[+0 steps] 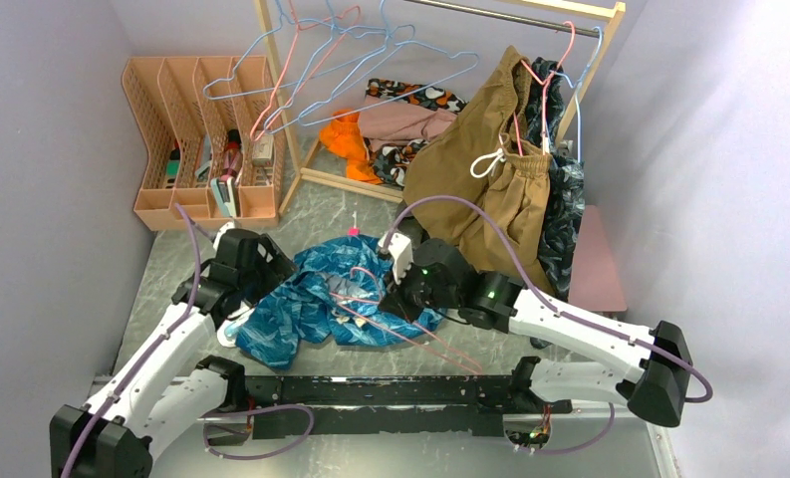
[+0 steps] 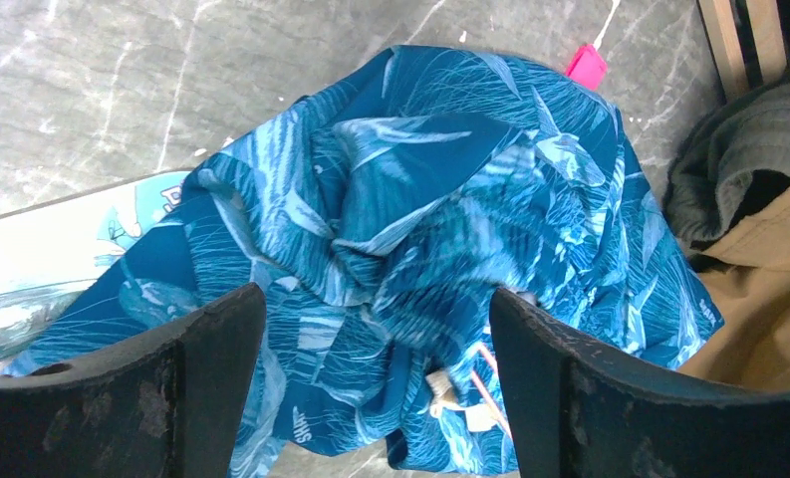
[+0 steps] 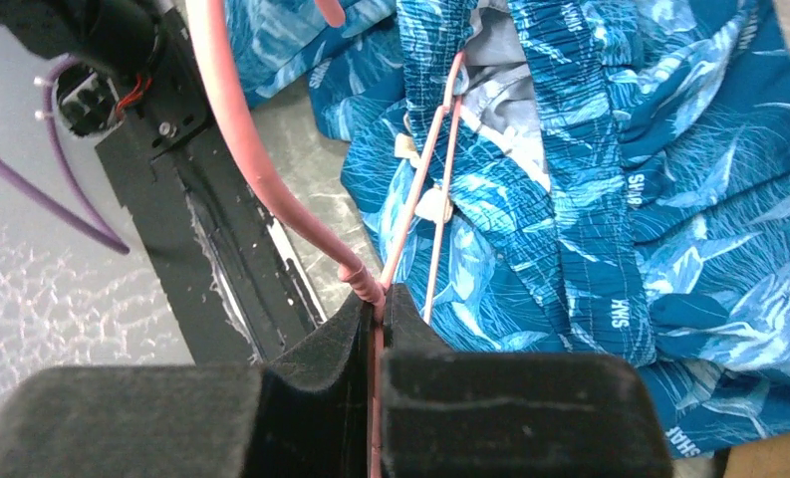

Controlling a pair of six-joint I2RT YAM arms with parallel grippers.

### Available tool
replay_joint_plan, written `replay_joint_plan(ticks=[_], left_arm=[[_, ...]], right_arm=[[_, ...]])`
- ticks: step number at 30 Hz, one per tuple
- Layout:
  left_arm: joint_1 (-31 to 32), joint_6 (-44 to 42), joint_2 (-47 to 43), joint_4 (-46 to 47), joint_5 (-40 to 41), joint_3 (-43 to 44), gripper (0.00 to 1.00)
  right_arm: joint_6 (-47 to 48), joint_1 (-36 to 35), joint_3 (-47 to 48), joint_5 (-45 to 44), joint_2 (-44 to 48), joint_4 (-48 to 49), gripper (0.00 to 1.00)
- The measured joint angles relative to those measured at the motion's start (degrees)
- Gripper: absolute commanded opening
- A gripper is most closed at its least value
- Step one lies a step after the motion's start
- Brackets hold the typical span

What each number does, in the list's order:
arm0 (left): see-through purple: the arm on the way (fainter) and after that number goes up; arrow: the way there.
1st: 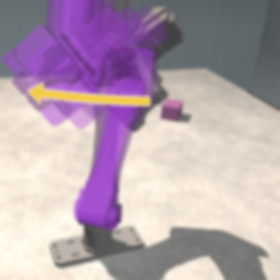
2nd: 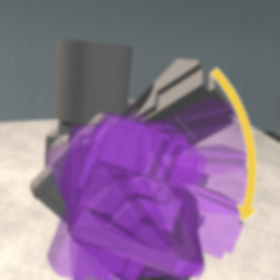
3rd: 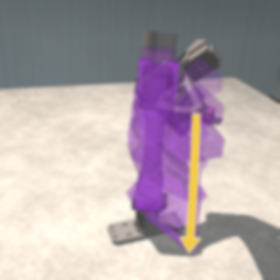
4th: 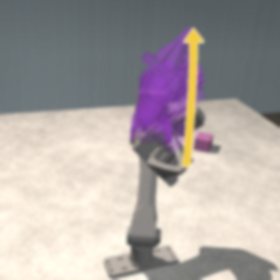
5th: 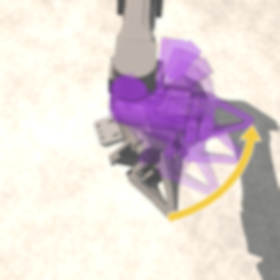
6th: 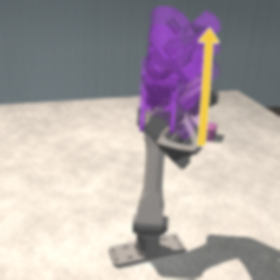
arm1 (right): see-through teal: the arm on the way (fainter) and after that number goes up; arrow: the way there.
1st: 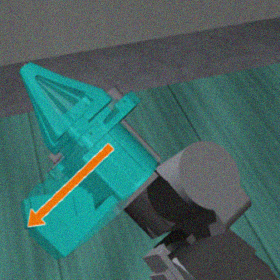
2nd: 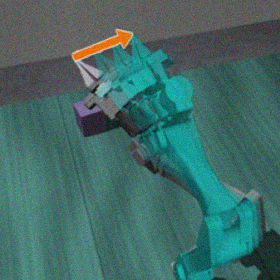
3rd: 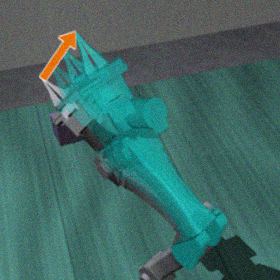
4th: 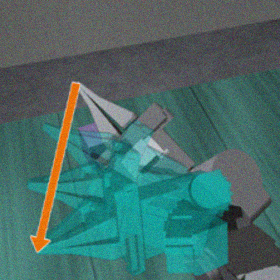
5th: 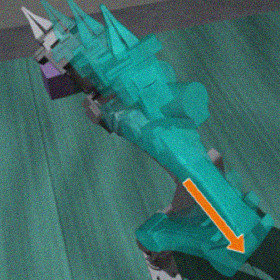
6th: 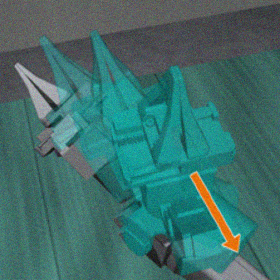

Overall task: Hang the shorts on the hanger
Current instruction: Hang the shorts on the hanger.

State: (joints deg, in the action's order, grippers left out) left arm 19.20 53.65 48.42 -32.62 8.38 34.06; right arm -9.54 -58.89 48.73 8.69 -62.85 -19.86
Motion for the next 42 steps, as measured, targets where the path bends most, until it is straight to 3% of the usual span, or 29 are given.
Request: replay_joint_plan(ticks=[11, 21, 28, 36, 42], left_arm=[[-1.77, -2.03, 2.14, 3.34, -7.61, -1.79, 0.74], [-1.79, -3.1, -2.36, 1.92, -8.33, -2.97, 0.67], [-1.79, -3.52, 0.11, 2.12, -8.74, -3.5, 0.59], [-1.79, -4.44, 3.15, 3.89, -10.51, -5.77, 0.63], [-1.79, -5.64, 2.89, 5.38, -11.8, -5.75, 0.76]], right_arm=[[1.44, -1.6, -0.59, 1.86, -0.79, -0.35, 0.0], [0.35, -1.97, -0.63, -3.65, -0.26, -0.57, 0.0], [-0.7, -1.99, -0.9, -4.26, 0.35, -0.5, 0.0], [-1.6, -1.99, -1.95, -4.42, 1.64, -0.48, 0.0], [-1.99, -1.99, -2.49, -4.42, 1.99, -0.07, 0.0]])
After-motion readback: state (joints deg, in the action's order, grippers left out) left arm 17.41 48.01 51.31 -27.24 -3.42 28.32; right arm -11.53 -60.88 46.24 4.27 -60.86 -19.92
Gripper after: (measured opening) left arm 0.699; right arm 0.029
